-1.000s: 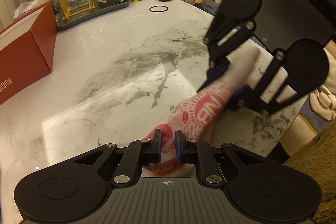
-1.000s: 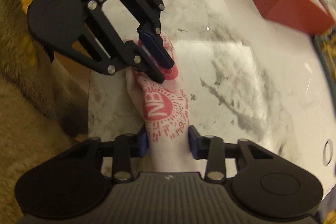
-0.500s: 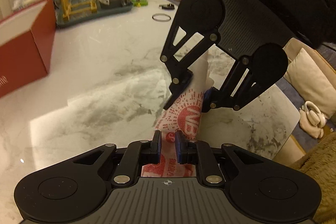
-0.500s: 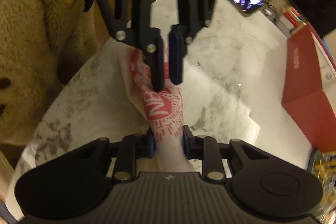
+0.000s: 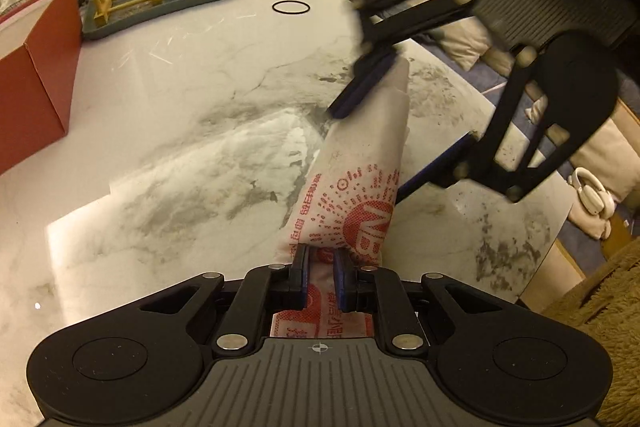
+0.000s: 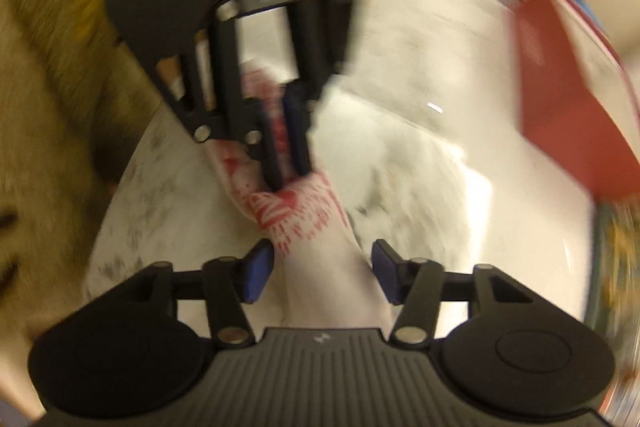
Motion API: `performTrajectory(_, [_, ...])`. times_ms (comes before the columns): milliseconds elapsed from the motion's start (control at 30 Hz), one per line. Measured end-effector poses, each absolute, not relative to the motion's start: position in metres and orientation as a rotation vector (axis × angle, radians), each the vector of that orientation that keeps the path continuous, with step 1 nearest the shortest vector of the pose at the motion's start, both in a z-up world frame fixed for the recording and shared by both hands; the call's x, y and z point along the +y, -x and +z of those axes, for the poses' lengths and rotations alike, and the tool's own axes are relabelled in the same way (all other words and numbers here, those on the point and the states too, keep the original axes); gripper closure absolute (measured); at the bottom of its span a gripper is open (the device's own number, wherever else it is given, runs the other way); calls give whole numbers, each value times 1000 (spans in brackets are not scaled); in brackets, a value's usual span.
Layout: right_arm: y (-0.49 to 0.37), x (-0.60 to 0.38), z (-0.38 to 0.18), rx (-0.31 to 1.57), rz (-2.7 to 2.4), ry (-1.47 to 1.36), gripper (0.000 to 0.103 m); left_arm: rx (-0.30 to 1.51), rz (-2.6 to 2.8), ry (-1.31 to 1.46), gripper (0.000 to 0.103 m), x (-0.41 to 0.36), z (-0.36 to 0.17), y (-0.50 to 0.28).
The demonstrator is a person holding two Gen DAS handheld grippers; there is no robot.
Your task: Fold shopping bag
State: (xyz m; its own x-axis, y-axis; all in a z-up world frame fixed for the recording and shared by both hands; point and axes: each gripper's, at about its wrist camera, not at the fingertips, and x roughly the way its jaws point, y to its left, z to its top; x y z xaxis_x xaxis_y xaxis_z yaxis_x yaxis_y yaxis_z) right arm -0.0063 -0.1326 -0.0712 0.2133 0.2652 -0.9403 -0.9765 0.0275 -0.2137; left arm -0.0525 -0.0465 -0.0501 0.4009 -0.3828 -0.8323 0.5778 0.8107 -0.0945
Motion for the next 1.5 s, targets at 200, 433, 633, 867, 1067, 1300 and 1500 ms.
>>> performTrajectory(200, [36,-155,-40,1047,686,390,24,973,-629,-266,90,-51,-46,52])
performTrajectory(433, [70,-200,-13,1056,442,30,25,960,-650,-272,90,-49,-46,53])
performTrajectory(633, [49,-226,-69,1314,276,-415,40,938,-664,-289,90,-48,-47,55])
performTrajectory(867, [37,-180,-81,1217,244,-292,39,927,-697,-249,89,-38,-47,54])
performTrajectory(1067, [35,-156,-82,1139,262,-145,50,945,-671,-176,89,-31,-48,50])
performTrajectory(1300, [16,-158,-71,1120,424,2,64,928,-637,-276,89,-38,-38,63])
performTrajectory(1500, [-13,-170,-62,1137,596,72,65,911,-511,-346,89,-48,-33,62])
